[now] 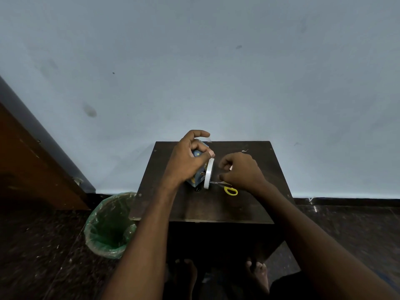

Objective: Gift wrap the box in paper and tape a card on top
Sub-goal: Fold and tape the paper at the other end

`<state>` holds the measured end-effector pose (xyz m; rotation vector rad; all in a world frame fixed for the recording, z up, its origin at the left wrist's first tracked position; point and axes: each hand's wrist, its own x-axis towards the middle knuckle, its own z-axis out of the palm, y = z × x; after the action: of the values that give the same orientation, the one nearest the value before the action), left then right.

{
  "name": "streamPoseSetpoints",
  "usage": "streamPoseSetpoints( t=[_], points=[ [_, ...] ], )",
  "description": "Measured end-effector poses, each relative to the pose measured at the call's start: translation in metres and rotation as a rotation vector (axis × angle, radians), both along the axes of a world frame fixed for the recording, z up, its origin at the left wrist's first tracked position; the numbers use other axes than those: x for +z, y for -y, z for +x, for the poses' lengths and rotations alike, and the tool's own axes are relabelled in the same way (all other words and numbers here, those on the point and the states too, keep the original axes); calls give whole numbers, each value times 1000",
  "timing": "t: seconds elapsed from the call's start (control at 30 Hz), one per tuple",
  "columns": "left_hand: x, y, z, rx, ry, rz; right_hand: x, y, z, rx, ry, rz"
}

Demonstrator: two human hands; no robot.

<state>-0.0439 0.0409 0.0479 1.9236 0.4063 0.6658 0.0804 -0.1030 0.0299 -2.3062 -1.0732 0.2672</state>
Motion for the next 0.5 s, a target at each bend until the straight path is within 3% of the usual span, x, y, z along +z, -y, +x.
streamPoseSetpoints(
  t=[0.1, 0.23, 0.4, 0.5],
  points=[
    [2, 1, 0, 18, 23, -21, -3, -3, -2, 118, -53, -40],
    [-2, 0, 1, 31, 52, -24, -16, -8, -8, 152, 32, -222],
    [-1, 0, 1, 10, 43, -32, -13, -2, -13, -2, 144, -164],
    [-2, -1, 1, 10, 66, -44, -11, -4, -11, -23, 107, -96]
  ],
)
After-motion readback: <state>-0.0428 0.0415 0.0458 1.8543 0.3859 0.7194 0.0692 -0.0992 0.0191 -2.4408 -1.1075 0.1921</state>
